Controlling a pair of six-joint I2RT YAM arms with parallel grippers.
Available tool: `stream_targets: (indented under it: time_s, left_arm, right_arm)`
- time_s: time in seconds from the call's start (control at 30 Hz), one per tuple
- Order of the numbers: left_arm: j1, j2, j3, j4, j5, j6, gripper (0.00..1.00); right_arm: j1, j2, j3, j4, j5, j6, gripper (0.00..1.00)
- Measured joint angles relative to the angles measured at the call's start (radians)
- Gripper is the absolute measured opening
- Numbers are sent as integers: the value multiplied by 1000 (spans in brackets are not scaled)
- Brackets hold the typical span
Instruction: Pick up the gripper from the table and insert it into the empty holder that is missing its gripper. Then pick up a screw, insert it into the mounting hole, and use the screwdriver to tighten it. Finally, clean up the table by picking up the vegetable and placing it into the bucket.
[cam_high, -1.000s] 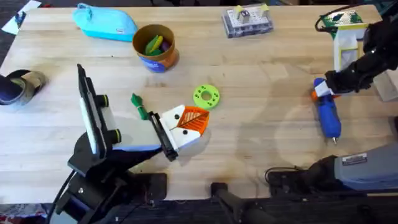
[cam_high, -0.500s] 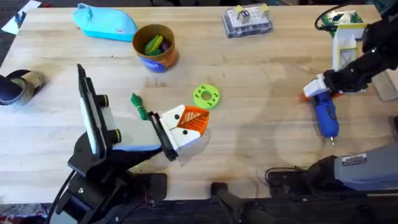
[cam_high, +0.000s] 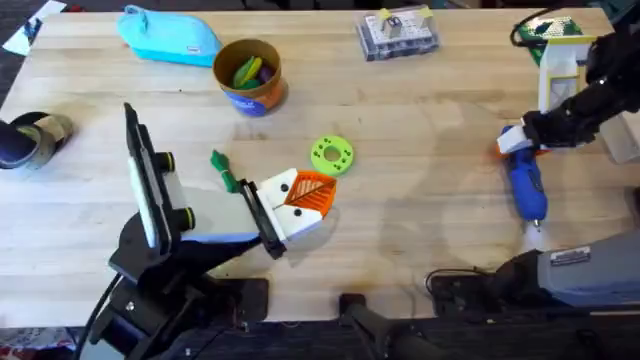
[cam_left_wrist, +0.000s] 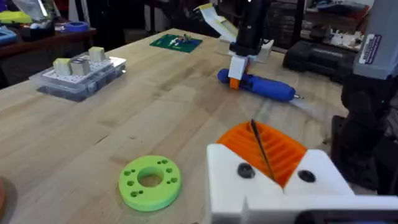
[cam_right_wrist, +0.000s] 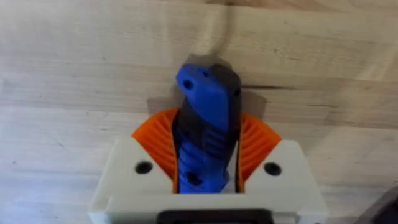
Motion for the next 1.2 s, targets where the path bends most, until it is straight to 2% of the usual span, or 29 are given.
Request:
stream_targets:
  time_s: [0.07,0.3,0.8,1.2]
  left_arm:
    - [0,0,0,0,0,0,15]
    - [0,0,0,0,0,0,15]
    - [0,0,0,0,0,0,15]
    - [0,0,0,0,0,0,15]
  right_arm:
    - [0,0,0,3,0,-2,374]
    - [0,0,0,11,-3,-3,218]
    - [0,-7,0,12,-8,-5,185]
    - [1,-246,0,12,-19,2,163]
